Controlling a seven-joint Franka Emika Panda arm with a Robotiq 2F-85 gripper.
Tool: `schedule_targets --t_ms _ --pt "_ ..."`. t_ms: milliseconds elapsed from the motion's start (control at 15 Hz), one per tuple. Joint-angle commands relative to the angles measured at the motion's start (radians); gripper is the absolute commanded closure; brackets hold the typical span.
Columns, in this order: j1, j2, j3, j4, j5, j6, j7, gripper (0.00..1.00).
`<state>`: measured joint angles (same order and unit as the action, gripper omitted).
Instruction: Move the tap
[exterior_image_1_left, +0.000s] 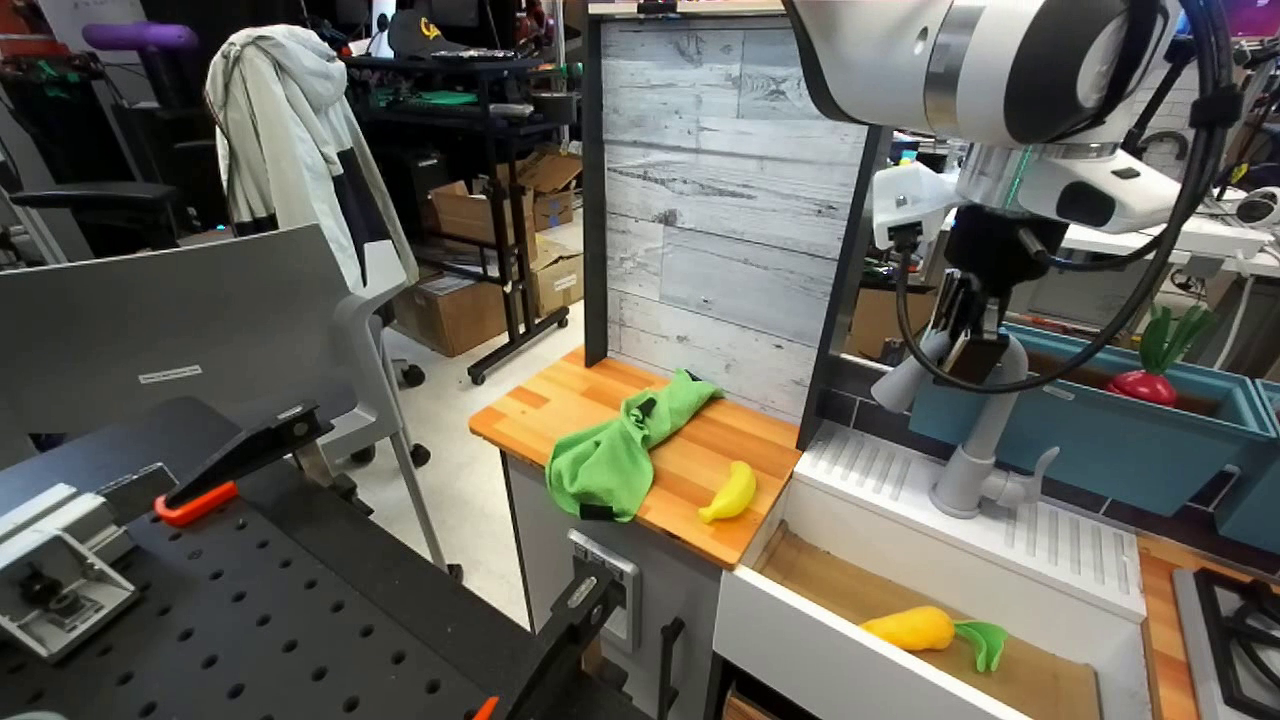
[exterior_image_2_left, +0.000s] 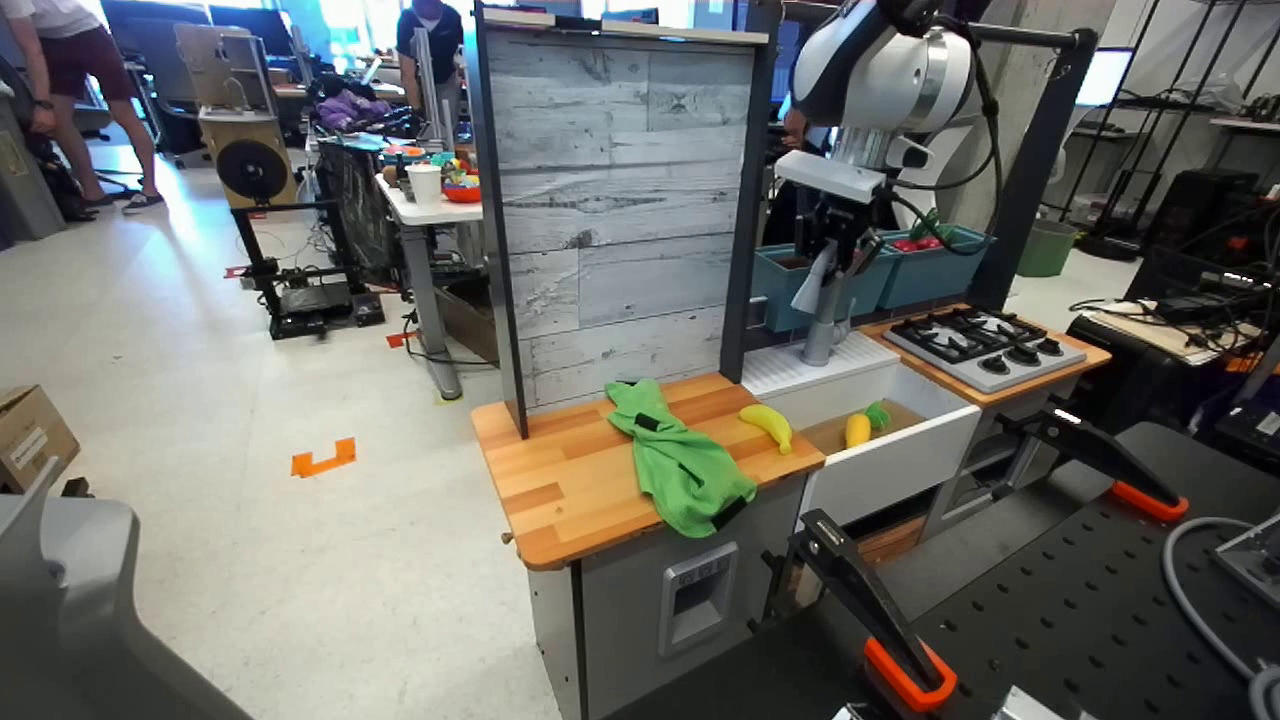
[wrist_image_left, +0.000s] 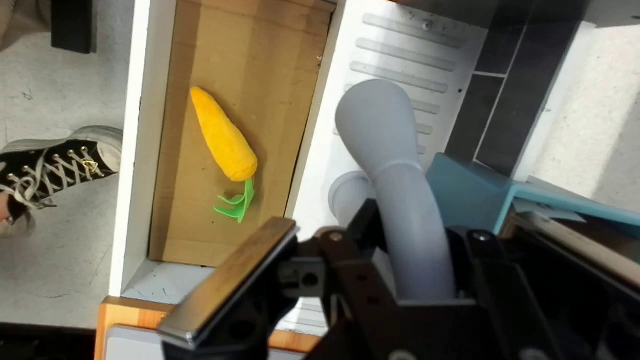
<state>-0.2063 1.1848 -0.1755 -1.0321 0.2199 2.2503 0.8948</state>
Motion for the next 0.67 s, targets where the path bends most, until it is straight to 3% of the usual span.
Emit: schedule_targets --t_ms 0,200,267,400,600 --pt "-0.022 0.018 0.007 0.027 -0.039 -0.058 -0.115 0.98" --pt "-0.032 0.014 0.006 0.022 -0.031 -0.06 -0.186 0.98" --pt "-0.029 0.005 0.002 0.009 -0.023 -0.057 -0.205 0.67" --pt "-0.029 0.003 0.0 0.002 -0.024 -0.058 -0.24 0.59" --pt "-0.023 -0.002 -0.006 -0.01 -0.026 -0.059 -0.281 0.38"
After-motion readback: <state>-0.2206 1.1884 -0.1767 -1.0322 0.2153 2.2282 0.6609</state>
